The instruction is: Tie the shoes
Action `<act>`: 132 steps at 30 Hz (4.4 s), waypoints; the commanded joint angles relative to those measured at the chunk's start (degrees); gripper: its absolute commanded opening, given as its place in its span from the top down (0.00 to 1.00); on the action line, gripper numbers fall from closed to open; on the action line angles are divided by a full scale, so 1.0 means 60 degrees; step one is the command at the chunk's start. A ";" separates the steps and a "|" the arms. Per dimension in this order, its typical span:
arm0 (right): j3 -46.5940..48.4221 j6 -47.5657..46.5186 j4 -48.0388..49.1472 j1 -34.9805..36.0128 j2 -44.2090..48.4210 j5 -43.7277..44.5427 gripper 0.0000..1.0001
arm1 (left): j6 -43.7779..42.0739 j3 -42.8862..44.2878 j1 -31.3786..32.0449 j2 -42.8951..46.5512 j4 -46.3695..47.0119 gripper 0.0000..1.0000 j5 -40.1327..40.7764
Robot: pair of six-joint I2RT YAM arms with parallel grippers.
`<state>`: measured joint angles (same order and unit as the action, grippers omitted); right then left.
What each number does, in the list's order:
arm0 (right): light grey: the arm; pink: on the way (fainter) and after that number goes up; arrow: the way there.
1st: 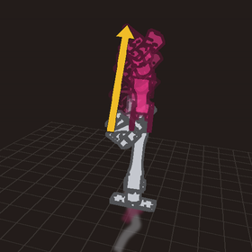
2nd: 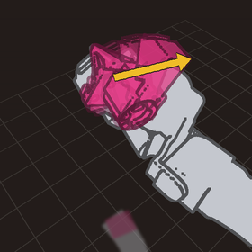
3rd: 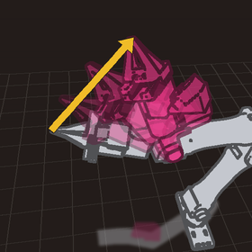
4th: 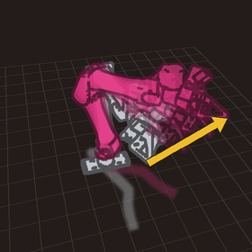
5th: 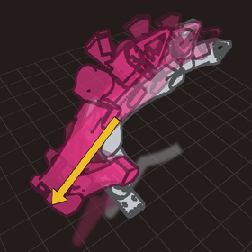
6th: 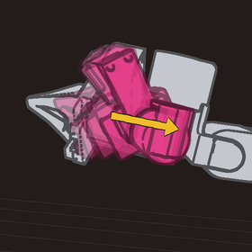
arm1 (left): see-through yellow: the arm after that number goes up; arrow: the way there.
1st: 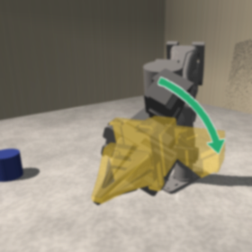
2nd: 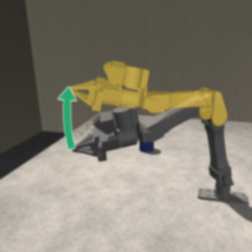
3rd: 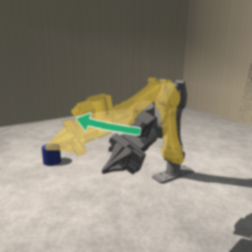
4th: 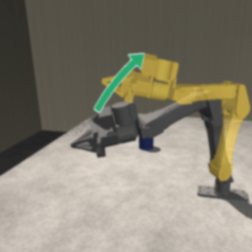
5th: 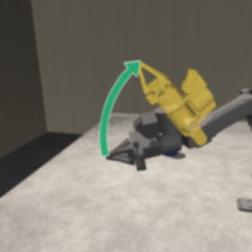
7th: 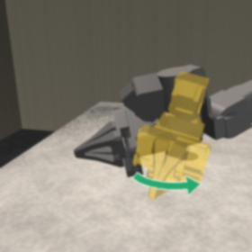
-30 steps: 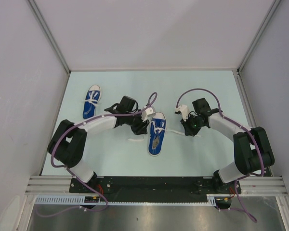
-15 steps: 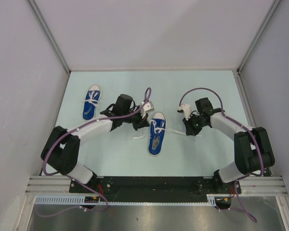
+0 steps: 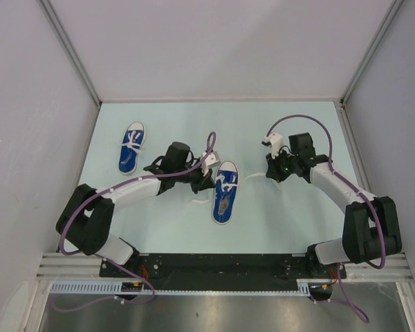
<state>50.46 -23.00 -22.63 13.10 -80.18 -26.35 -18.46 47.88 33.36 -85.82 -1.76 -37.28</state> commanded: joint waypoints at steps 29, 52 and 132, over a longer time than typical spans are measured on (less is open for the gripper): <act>0.4232 0.2472 0.2176 0.4012 -0.4214 -0.3400 0.82 | -0.0556 -0.0611 0.0167 0.0871 0.0469 1.00 -0.0687; 0.4217 0.2177 -0.0476 0.2196 -0.2763 -0.3781 0.36 | 0.0117 -0.0553 -0.0097 0.0461 0.1304 1.00 -0.0760; 0.4217 0.2633 -0.1545 0.2577 -0.3526 -0.4046 1.00 | -0.7060 0.1219 -0.0214 -0.1824 -0.3091 0.70 0.1130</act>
<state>73.73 -7.11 -31.51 28.75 -101.80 -50.43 -59.00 53.04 31.35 -96.03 -22.06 -31.97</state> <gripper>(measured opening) 0.010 0.299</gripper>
